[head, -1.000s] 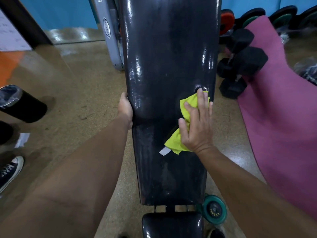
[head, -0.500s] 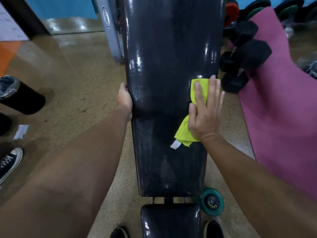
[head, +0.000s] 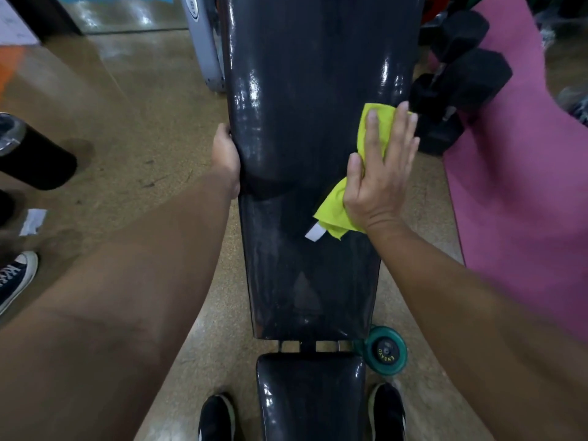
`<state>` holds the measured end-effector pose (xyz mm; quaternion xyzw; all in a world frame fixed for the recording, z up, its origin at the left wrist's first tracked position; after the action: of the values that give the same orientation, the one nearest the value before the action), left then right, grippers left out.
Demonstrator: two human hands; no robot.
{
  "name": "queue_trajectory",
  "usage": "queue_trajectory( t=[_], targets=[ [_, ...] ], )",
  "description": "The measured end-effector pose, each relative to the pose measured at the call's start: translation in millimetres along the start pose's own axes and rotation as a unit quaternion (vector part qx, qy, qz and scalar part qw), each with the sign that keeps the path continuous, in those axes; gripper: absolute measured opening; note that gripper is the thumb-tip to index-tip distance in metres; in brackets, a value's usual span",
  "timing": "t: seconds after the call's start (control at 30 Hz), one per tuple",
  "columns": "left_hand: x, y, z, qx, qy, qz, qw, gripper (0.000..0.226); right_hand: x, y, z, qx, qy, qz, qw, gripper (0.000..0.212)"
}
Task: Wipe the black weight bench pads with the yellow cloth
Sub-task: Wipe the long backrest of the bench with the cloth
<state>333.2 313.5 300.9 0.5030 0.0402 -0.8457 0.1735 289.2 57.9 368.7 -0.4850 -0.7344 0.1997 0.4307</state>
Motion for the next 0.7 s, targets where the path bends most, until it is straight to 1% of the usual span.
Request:
queue_trajectory(
  t=[0.1,0.17,0.27,0.37,0.43,0.5,0.6,0.7],
  targets=[
    [-4,-1,2,-0.009,0.001,-0.003,1.000,0.057,13,5,18,0.018,-0.051,0.009,0.998,0.056],
    [-5,-4,3,-0.015,-0.004,-0.009,1.000,0.056,6,6,32,0.034,-0.074,0.013,0.997,0.054],
    [17,-9,8,-0.006,-0.026,-0.020,0.999,0.059,-16,0,29,0.033,-0.050,0.020,0.998,0.055],
    [38,-11,17,0.005,-0.027,-0.018,0.999,0.061,-10,-4,16,0.009,-0.007,-0.001,1.000,0.056],
    [39,-9,21,0.009,-0.024,-0.011,1.000,0.062,9,0,14,-0.003,-0.013,-0.012,1.000,0.054],
    [34,-8,23,0.005,-0.013,-0.010,1.000,0.062,20,6,20,0.001,-0.019,-0.019,1.000,0.055],
    [34,-7,31,0.018,0.001,-0.020,1.000,0.062,13,6,30,0.013,-0.033,-0.007,0.999,0.057],
    [41,-12,37,0.014,0.003,-0.013,1.000,0.064,2,1,28,0.014,-0.041,-0.006,0.999,0.058]
  ],
)
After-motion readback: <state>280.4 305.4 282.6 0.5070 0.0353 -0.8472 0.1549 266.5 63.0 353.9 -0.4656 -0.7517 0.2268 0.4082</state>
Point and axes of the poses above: each hand's wrist, its own z-axis away from the middle knuckle, its own y-axis out of the palm, x = y × z, the point moved 10 cm from there along -z, towards the middle knuckle, and after that the axes turned 2 degrees about y, right-handed, at the moved point
